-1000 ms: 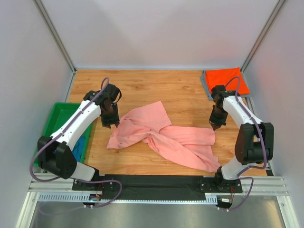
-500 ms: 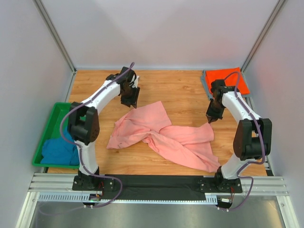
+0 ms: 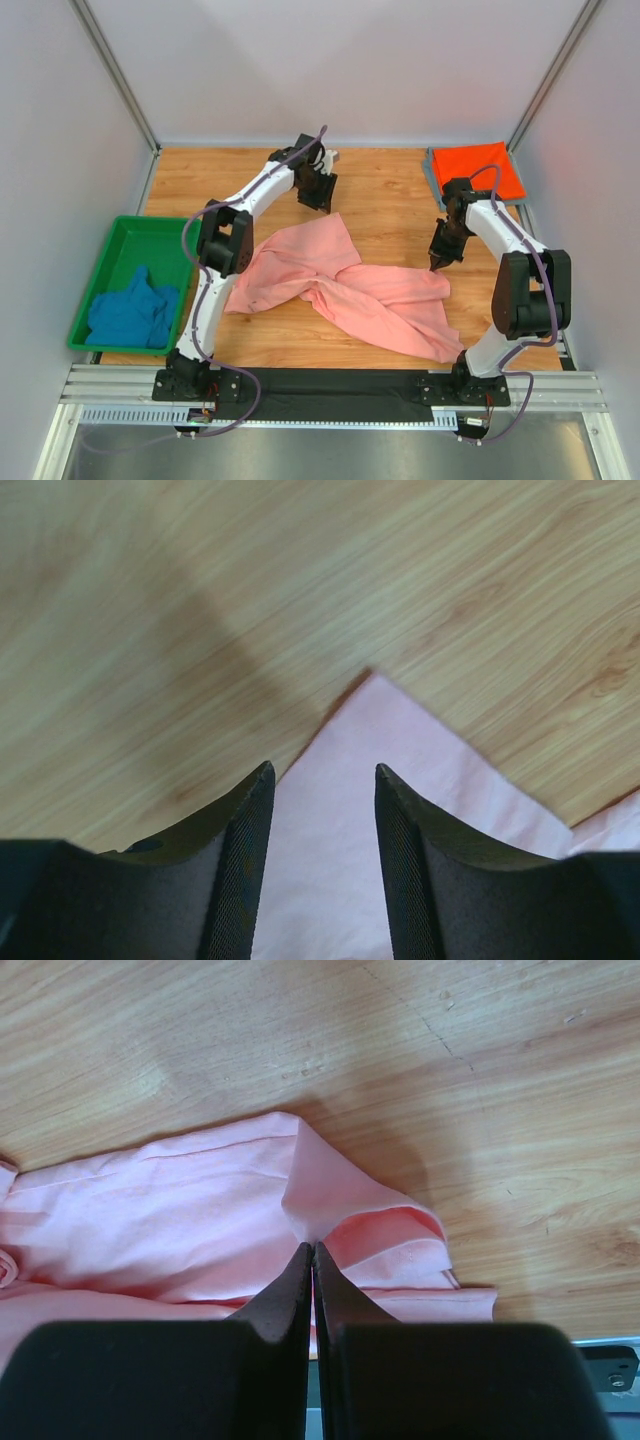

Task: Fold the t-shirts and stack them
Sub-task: Flatten the tshirt out

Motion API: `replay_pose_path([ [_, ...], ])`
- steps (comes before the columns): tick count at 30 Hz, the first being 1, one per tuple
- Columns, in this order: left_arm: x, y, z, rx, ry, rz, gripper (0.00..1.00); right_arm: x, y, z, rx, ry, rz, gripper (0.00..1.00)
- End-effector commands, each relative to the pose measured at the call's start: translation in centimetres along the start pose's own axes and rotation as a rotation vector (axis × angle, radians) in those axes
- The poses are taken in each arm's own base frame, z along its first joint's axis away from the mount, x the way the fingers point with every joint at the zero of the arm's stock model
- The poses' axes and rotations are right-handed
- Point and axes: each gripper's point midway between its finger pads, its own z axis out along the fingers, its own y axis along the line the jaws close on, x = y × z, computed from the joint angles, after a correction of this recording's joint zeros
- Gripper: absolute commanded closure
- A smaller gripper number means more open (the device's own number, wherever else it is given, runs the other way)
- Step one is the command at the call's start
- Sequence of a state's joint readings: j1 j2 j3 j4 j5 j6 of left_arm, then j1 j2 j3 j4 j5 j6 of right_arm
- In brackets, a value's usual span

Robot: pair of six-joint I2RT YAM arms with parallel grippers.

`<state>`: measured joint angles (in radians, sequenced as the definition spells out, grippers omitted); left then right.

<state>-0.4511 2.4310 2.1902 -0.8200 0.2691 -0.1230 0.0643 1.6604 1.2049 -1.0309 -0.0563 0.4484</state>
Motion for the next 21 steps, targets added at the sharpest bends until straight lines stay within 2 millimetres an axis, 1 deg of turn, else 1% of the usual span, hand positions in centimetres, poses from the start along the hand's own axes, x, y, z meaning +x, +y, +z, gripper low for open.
replay_pose_path([
  [1, -3.1, -3.2, 0.5, 0.095, -0.101, 0.087, 0.48, -1.1, 1.1, -1.5, -0.053, -0.048, -0.016, 1.0],
  [2, -3.6, -3.3, 0.6, 0.099, -0.115, 0.085, 0.47, -1.0, 1.2, -1.3, -0.056, -0.038, -0.016, 1.0],
  [6, -4.1, -3.8, 1.8, 0.107, -0.137, 0.073, 0.47, -0.6, 1.6, -1.0, -0.081, -0.018, -0.005, 1.0],
  [7, -3.8, -3.8, 2.4, 0.104, -0.128, 0.078, 0.47, -0.5, 1.7, -1.0, -0.086, -0.015, -0.006, 1.0],
  [8, -3.8, -3.7, 2.6, 0.091, -0.125, 0.08, 0.47, -0.4, 1.7, -1.0, -0.09, -0.013, -0.006, 1.0],
  [9, -3.5, -3.2, 2.9, 0.062, -0.117, 0.079, 0.47, -0.3, 1.7, -1.0, -0.09, -0.012, -0.006, 1.0],
  [12, -2.9, -2.5, 3.7, 0.024, -0.104, 0.078, 0.47, -0.4, 1.7, -1.2, -0.093, -0.019, -0.011, 1.0],
  [14, -2.8, -2.3, 4.0, 0.008, -0.105, 0.082, 0.47, -0.5, 1.7, -1.3, -0.095, -0.023, -0.013, 1.0],
  [17, -2.4, -2.5, 4.6, 0.021, -0.091, 0.077, 0.48, -0.4, 1.6, -1.5, -0.091, -0.028, -0.013, 1.0],
  [18, -2.1, -3.0, 4.8, 0.047, -0.083, 0.073, 0.49, -0.4, 1.5, -1.4, -0.088, -0.028, -0.013, 1.0],
  [21, -1.2, -4.0, 5.1, 0.078, -0.059, 0.088, 0.55, -0.6, 1.1, -1.2, -0.057, -0.036, -0.005, 1.0],
])
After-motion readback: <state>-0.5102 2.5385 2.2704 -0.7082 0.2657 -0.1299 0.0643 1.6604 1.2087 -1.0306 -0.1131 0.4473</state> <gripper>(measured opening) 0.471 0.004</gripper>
